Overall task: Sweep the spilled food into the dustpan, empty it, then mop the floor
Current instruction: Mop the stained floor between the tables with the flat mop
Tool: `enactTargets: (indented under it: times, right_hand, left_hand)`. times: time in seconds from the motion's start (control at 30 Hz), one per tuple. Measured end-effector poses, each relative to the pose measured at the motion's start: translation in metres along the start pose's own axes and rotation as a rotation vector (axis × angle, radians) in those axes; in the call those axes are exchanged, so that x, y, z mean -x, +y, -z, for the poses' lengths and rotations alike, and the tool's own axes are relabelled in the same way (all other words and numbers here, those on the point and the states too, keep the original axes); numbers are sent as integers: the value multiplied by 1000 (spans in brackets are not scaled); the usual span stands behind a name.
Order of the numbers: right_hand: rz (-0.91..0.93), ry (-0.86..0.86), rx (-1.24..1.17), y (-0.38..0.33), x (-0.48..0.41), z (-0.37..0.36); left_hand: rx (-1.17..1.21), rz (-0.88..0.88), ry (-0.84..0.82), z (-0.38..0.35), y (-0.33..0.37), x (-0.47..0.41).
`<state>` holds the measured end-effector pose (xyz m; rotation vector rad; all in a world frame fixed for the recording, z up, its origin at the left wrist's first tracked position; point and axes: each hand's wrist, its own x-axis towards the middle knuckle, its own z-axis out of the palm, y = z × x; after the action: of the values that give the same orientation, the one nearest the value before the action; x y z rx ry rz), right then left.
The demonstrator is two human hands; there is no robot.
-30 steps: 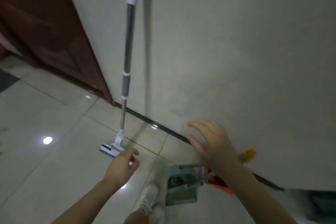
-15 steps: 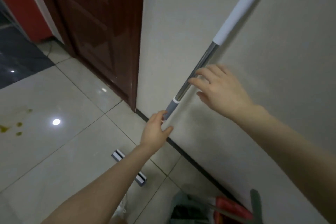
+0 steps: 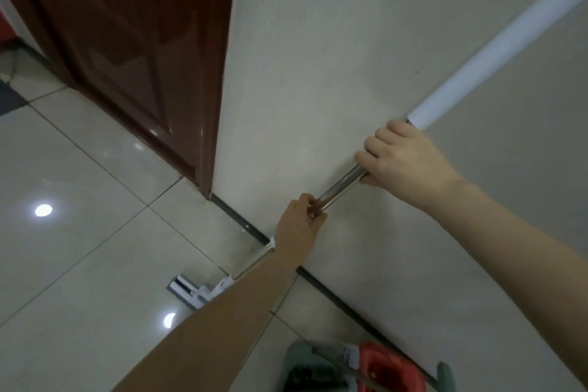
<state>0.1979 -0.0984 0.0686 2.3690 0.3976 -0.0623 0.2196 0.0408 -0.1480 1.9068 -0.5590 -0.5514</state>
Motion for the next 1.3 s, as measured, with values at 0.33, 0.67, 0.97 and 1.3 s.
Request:
enactTargets:
  times: [0.33, 0.67, 0.97, 1.3]
  right_hand:
    - [45, 125, 50, -4, 0, 34]
    - [-244, 27, -147, -90, -5, 56]
    - [-220, -255, -476, -255, -56, 80]
    - [-111, -836, -1179, -347, -23, 87]
  left_hand:
    - [-162, -272, -141, 57, 0, 12]
    - [-455, -264, -285, 149, -38, 35]
    - [-778, 97, -322, 211, -171, 105]
    - [-905, 162, -327, 190, -223, 227]
